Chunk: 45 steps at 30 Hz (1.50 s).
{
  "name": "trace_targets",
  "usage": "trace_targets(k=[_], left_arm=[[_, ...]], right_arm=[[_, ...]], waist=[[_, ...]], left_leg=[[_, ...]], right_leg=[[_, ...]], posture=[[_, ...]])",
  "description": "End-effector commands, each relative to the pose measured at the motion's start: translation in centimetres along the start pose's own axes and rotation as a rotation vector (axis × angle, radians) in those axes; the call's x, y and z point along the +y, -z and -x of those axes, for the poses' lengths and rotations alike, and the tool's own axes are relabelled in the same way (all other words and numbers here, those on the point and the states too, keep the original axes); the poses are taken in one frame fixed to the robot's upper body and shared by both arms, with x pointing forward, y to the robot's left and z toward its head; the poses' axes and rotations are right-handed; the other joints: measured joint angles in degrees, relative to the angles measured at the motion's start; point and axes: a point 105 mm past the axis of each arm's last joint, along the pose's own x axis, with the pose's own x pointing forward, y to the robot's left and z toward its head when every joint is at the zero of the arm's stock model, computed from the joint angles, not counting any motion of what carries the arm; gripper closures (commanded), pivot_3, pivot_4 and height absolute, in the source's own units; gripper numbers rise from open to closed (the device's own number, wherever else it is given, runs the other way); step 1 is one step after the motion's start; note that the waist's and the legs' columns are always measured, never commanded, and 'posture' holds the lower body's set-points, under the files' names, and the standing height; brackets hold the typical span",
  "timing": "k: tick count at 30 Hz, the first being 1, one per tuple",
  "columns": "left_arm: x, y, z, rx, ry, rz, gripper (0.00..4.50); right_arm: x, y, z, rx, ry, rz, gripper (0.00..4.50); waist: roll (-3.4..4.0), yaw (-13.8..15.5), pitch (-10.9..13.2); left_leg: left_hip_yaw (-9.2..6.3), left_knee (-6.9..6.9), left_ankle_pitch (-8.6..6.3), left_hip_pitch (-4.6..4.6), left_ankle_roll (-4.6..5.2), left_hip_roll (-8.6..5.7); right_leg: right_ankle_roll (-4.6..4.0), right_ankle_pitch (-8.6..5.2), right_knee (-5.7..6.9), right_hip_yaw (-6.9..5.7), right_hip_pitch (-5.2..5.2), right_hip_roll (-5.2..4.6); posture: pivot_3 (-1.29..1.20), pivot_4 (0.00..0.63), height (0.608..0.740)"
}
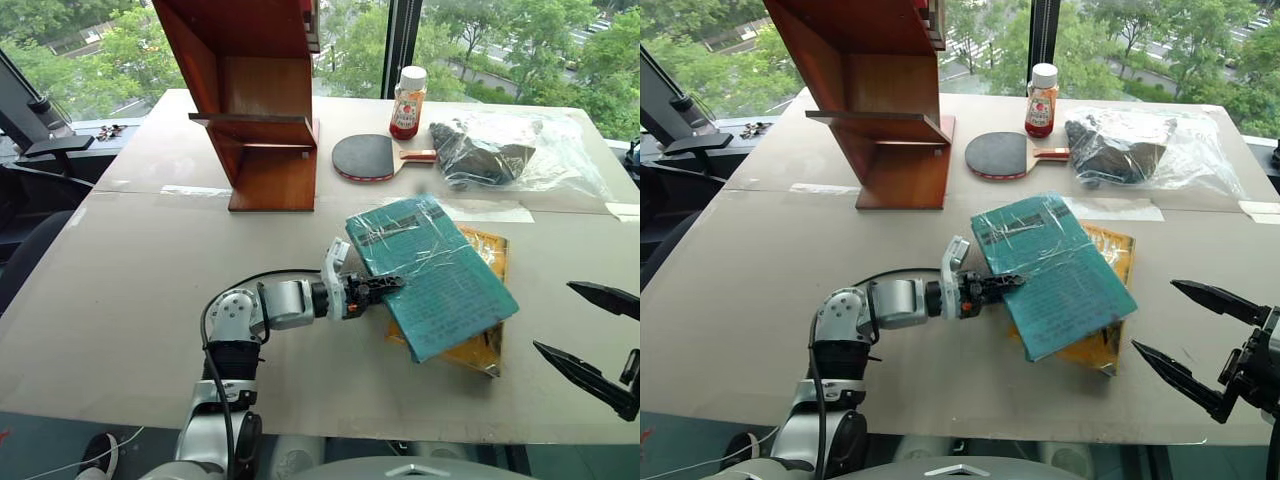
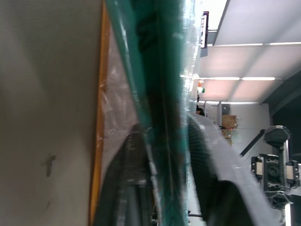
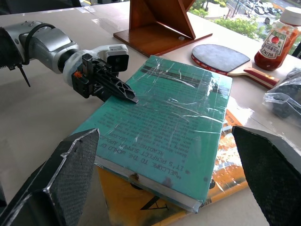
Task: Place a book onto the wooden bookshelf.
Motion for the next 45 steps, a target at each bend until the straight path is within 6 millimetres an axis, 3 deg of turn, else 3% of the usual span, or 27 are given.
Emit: trace_targets(k=[1, 7, 11, 16, 20, 23, 29, 31, 35, 39, 45], left_arm=[[-2.7, -1.3, 0.7, -0.052, 0.062, -0.111, 4.44], [-9.1, -3.2, 2.7, -0.051, 0.064, -0.778, 4.44], [-12.8, -5.6, 3.4, -0.096, 0.007, -1.348, 4.44], [-16.0, -9.1, 4.4, -0.150, -0.211, -2.015, 4.44], [-20.2, -11.6, 6.2, -0.286, -0.438, -2.363, 4.44], [-21.8, -12.6, 7.5, -0.341, -0.591, -2.500, 4.44], [-22.0, -13.7, 10.3, -0.300, -0.918, -2.656, 4.44], [-21.8, -14.0, 11.2, -0.300, -1.004, -2.632, 4.44], [-19.4, -14.8, 13.8, -0.237, -1.242, -2.478, 4.44], [-19.5, -15.3, 15.9, -0.280, -1.452, -2.433, 4.44], [-18.3, -15.6, 17.2, -0.290, -1.586, -2.332, 4.44]], right_arm=[[-0.1, -0.8, 0.2, -0.009, 0.017, 0.036, 0.00], [-1.8, -2.6, -0.4, -0.124, 0.052, 0.021, 0.00], [-3.1, -3.8, -1.3, -0.201, 0.051, 0.003, 0.00], [-4.5, -5.1, -2.5, -0.271, 0.020, -0.005, 0.00], [-5.8, -6.4, -3.6, -0.341, -0.013, -0.013, 0.00], [-6.4, -6.9, -4.6, -0.368, -0.045, -0.023, 0.00], [-7.3, -7.6, -6.0, -0.403, -0.106, -0.027, 0.00], [-7.5, -7.8, -6.2, -0.409, -0.117, -0.027, 0.00], [-7.9, -8.1, -7.2, -0.427, -0.153, -0.022, 0.00], [-8.3, -8.6, -7.9, -0.455, -0.177, -0.033, 0.00], [-8.7, -9.2, -8.8, -0.505, -0.210, -0.056, 0.00]], waist=[[0.00, 0.0, 0.0], [-0.20, -0.4, 0.2], [-0.03, 0.0, 0.1], [-0.09, 0.2, 0.2], [-0.21, 0.1, 0.5], [-0.23, -0.1, 0.5], [-0.24, -0.3, 0.6], [-0.25, -0.3, 0.6], [-0.25, -0.4, 0.6], [-0.34, -0.4, 0.7], [-0.34, -0.3, 0.7]], left_leg=[[0.00, 0.00, 0.00, 0.00, 0.00, 0.00], [-0.06, -0.01, 0.01, -0.04, -0.02, 0.02], [0.01, -0.05, 0.01, -0.05, -0.02, -0.02], [0.01, -0.20, 0.00, -0.22, -0.01, -0.03], [-0.01, -0.19, 0.00, -0.28, 0.00, -0.01], [-0.01, -0.21, 0.00, -0.27, 0.00, -0.01], [-0.03, -0.22, 0.00, -0.28, 0.00, 0.00], [-0.04, -0.22, 0.00, -0.28, 0.01, 0.01], [-0.03, -0.19, 0.00, -0.27, 0.01, 0.02], [-0.04, -0.18, 0.01, -0.26, 0.01, 0.05], [-0.05, -0.17, 0.01, -0.29, 0.01, 0.05]], right_leg=[[0.00, 0.00, 0.00, 0.00, 0.00, 0.00], [-0.04, 0.03, -0.01, 0.00, -0.08, 0.07], [-0.05, 0.03, -0.19, 0.02, 0.00, 0.01], [-0.04, 0.05, -0.52, 0.04, -0.02, 0.02], [0.00, 0.05, -0.53, 0.03, -0.05, 0.04], [0.03, 0.05, -0.54, 0.03, -0.04, 0.04], [0.30, 0.19, -0.51, 0.01, -0.06, 0.07], [0.30, 0.19, -0.49, 0.00, -0.05, 0.07], [0.32, 0.19, -0.47, 0.01, -0.05, 0.07], [0.31, 0.20, -0.40, -0.01, -0.07, 0.12], [0.31, 0.20, -0.39, -0.02, -0.07, 0.11]], posture=[[0.00, 0.150, 0.740], [0.00, 0.150, 0.740], [0.00, 0.150, 0.740], [0.00, 0.150, 0.740], [0.00, 0.150, 0.740], [0.00, 0.150, 0.740], [0.00, 0.150, 0.740], [0.00, 0.150, 0.740], [0.00, 0.150, 0.740], [0.00, 0.150, 0.740], [0.00, 0.150, 0.740]])
